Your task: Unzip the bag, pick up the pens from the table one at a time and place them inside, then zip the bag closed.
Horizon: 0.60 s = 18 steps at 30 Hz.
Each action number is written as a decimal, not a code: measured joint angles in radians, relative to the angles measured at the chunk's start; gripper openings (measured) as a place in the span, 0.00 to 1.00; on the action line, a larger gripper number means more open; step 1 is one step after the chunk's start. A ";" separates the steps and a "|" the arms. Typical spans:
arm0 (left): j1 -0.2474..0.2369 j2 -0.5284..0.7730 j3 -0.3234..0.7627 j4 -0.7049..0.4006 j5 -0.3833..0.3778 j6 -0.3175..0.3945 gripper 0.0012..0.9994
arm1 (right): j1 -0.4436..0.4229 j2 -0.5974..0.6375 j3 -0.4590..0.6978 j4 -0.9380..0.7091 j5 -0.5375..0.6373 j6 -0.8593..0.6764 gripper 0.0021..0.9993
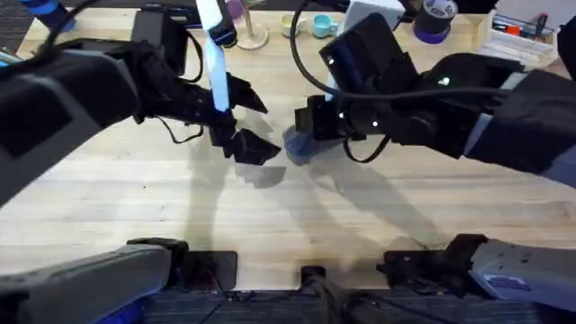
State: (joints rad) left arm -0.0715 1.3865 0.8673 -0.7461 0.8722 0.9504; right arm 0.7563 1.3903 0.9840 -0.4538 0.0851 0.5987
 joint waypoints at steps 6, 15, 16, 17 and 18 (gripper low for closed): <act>0.000 0.086 0.000 0.092 0.111 0.000 0.99 | 0.000 0.000 0.000 0.025 0.004 0.000 0.03; -0.047 0.144 0.000 0.149 0.191 0.000 0.99 | 0.000 0.000 0.000 0.026 0.004 0.000 0.03; -0.060 0.154 0.000 0.149 0.191 0.000 0.99 | 0.000 0.000 0.000 0.026 0.005 0.000 0.03; -0.073 0.165 0.000 0.150 0.189 0.000 0.99 | 0.000 0.000 0.000 0.026 0.004 0.000 0.03; -0.084 0.175 0.000 0.152 0.186 0.000 0.99 | 0.000 0.000 0.000 0.026 0.005 0.000 0.03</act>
State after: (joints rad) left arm -0.1552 1.5610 0.8673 -0.5938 1.0586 0.9504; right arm 0.7563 1.3903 0.9840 -0.4278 0.0897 0.5987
